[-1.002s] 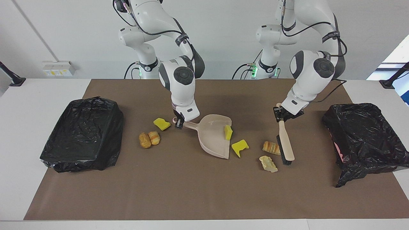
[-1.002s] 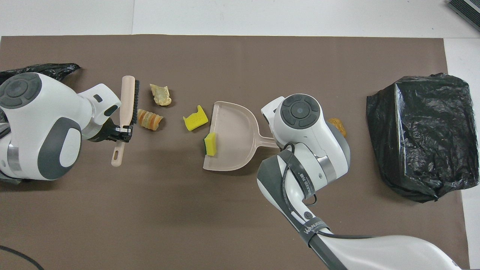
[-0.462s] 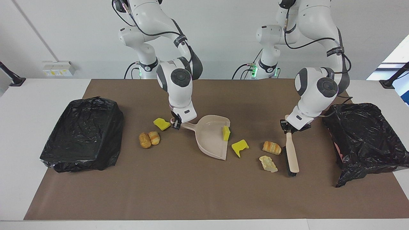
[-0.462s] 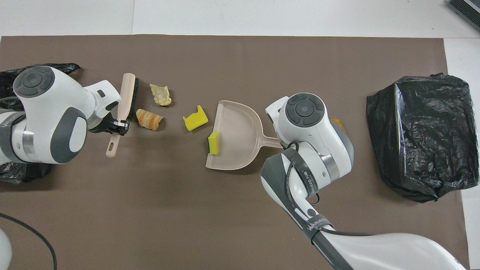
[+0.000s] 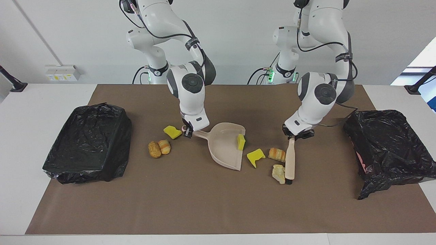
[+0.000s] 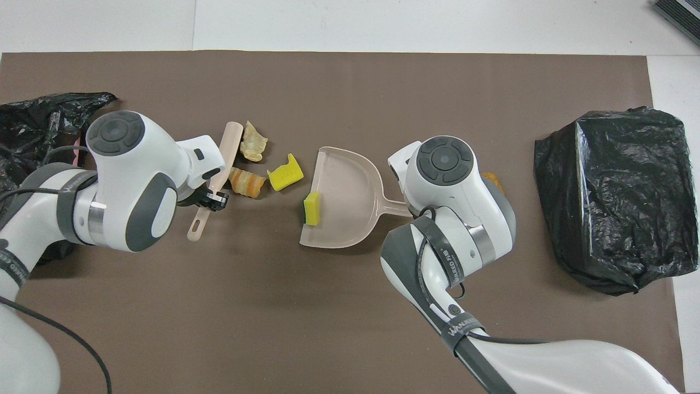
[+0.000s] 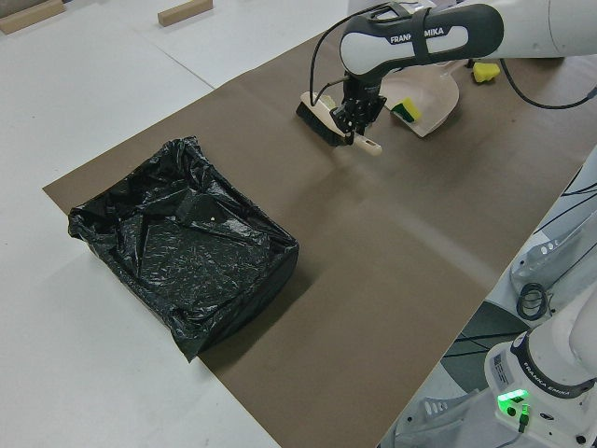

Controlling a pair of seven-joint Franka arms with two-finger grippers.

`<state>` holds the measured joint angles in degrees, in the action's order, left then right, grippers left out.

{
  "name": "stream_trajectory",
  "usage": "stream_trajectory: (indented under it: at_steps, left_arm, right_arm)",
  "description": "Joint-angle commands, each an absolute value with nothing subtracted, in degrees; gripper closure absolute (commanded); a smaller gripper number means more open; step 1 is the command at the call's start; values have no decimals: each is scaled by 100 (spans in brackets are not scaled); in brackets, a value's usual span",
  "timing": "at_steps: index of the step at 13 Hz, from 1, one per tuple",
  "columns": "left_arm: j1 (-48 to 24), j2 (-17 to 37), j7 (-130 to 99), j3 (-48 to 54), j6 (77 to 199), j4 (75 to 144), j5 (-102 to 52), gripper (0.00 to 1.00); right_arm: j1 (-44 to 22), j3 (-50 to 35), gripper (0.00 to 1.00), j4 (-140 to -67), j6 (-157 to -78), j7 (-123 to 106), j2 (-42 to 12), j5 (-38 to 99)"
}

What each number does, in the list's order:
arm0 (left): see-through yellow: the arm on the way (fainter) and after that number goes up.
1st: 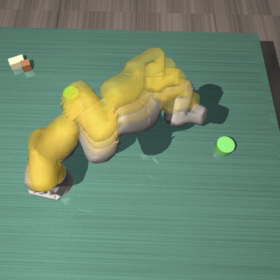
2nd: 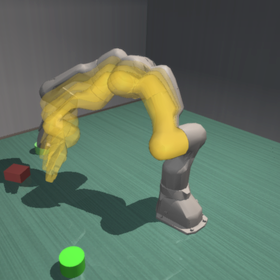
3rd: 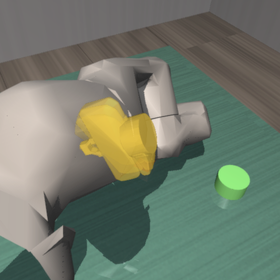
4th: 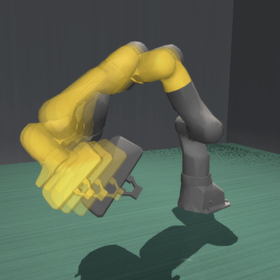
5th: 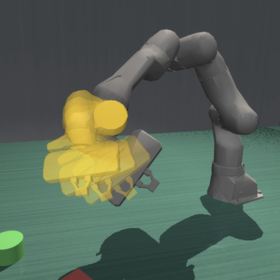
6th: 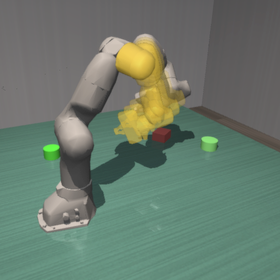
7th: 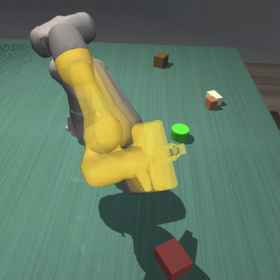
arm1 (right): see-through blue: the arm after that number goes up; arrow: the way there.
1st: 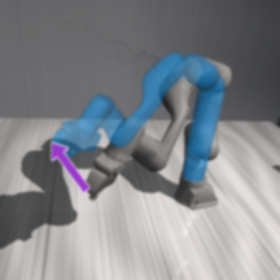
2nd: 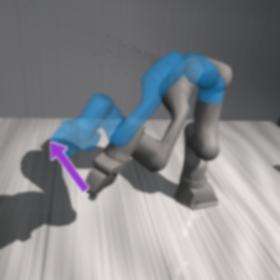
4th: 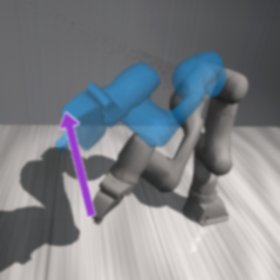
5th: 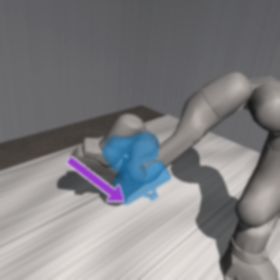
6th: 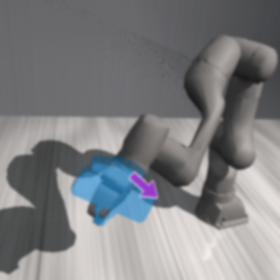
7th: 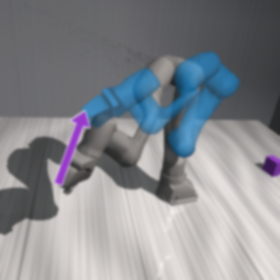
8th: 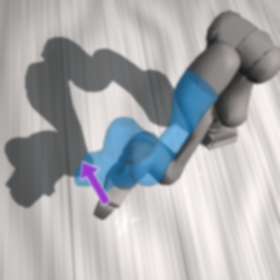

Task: Sweep and dump trash in bin
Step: 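Sweep the bread and sponge pieces into the dustpan with the left gripper, then carry the loaded dustpan with the right gripper toward the trash bag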

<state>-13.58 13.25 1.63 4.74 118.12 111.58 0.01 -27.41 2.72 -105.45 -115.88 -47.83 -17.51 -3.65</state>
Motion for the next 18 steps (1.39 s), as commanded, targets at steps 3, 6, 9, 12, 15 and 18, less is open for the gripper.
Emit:
stream_trajectory:
  at_steps: [3, 6, 9, 12, 15, 18]
  left_arm:
    - [-2309, 783, 0, 422, 11733, 11856, -237, 100]
    - [-2749, 738, -113, 413, 11725, 11857, -894, 100]
    - [-3102, 843, -929, 422, 11760, 11463, -1125, 100]
    - [-3041, 783, -1326, 387, 11690, 11355, -1125, 100]
    - [-3006, 633, -1721, 351, 11023, 11338, -1020, 100]
    - [-3041, 572, -2565, 369, 10768, 11329, -380, 100]
  right_arm:
    - [-2698, 220, 100, -10670, -11716, -4658, -1687, -308]
    - [-2690, 220, 100, -10670, -11716, -4650, -1687, -308]
    - [-2689, 220, 100, -10670, -11716, -4658, -1687, -308]
    - [-2689, 220, 100, -10670, -11716, -4658, -1687, -308]
    - [-2689, 220, 100, -10670, -11725, -4658, -1687, -308]
    - [-2689, 220, 100, -10670, -11725, -4658, -1687, -308]
